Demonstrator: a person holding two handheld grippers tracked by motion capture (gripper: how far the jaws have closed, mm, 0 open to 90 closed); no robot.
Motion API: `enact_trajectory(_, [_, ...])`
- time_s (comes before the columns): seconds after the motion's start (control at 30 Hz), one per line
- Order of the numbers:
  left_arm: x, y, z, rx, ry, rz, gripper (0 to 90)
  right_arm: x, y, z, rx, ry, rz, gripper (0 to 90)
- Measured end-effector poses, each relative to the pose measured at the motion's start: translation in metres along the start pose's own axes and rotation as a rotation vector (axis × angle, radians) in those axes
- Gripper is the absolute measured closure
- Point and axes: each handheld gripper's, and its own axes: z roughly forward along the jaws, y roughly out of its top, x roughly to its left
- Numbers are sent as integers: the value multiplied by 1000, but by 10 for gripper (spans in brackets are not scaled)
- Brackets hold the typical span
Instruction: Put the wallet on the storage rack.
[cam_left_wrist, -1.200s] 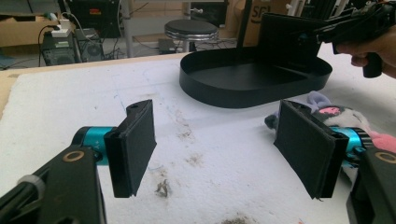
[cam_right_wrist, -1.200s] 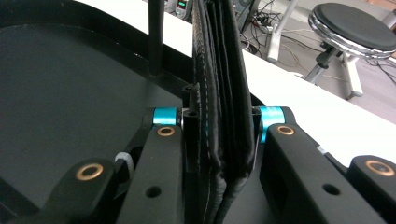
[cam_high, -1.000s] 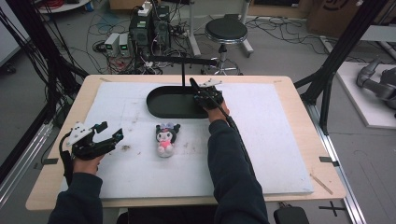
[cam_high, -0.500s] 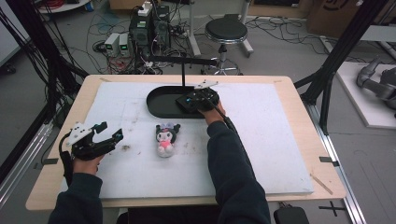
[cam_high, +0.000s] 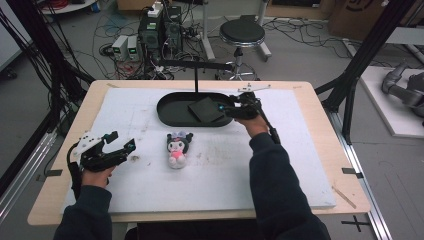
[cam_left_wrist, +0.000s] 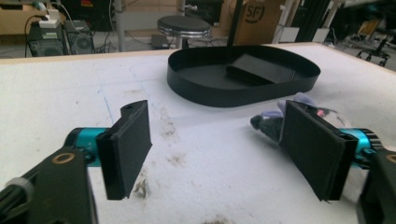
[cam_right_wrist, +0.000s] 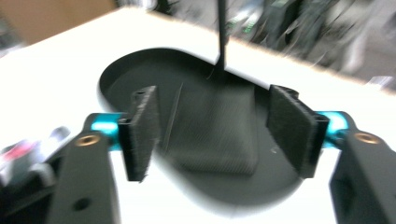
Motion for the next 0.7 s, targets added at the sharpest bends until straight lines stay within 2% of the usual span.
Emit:
enact_trajectory(0.1, [-3,1,2,-1,-11,5,230,-5,-18,-23,44,-16,-9,265])
enact_trajectory(0.13, [-4,1,2,-2,-16,-1,204,-7,-23,-31,95,-28,-5,244])
enact_trajectory(0.2, [-5,2,2,-14,-26,-20,173,-7,-35,-46,89,-30,-39,244])
enact_trajectory(0.27, [-7,3,1,-20,-35,-20,172,-5,-51,-63,83,-69,-81,243])
enact_trajectory(0.37, [-6,3,1,-16,-48,-21,173,-2,-76,-87,60,-93,-85,226])
enact_trajectory(0.47, [-5,2,-1,-17,-39,-30,173,-1,-98,-106,26,-126,-102,227])
enact_trajectory(0.53, [-4,2,-2,-16,-33,-25,173,1,-108,-113,4,-145,-127,227])
enact_trajectory(0.6, [-4,3,-3,-18,-25,-22,173,1,-115,-115,5,-160,-149,225])
enact_trajectory(0.7, [-6,4,-2,-15,-34,-33,173,-1,-117,-116,14,-164,-137,216])
